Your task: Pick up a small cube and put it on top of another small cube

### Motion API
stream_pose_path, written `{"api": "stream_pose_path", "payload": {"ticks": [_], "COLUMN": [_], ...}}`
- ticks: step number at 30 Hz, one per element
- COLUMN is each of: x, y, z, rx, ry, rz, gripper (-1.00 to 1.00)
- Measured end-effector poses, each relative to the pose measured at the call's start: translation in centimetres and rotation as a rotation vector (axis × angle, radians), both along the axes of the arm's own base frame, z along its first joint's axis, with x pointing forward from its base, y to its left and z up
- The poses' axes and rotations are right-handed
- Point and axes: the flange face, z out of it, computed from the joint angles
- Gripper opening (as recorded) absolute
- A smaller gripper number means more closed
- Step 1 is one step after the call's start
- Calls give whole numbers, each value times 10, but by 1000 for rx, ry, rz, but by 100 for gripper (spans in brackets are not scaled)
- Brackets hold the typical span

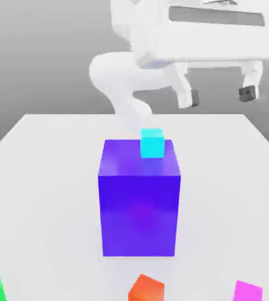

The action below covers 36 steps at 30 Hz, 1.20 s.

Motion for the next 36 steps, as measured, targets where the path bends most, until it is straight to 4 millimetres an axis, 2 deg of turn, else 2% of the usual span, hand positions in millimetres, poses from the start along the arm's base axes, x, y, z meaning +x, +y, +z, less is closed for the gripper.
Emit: {"api": "stream_pose_path", "payload": {"ticks": [5, 12, 15, 19, 20, 25, 26, 28, 31, 32, 36], "x": [13, 11, 0, -2, -3, -3, -4, -3, -2, 4, 32], "y": [45, 84, 98, 102, 102, 102, 102, 103, 100, 83, -16], "z": [-85, -209, -262, -324, -336, -336, -342, -328, -288, -281, -268], "rx": [-71, -178, -227, -242, -242, -242, -242, -243, -241, -234, -190], "ry": [97, 227, 281, 297, 297, 299, 299, 299, 300, 306, 337], "rz": [185, 414, 519, 551, 551, 552, 552, 553, 547, 494, 205], "gripper": [0, 0, 0, 0, -100, -100, -100, -100, -100, -100, -100]}}
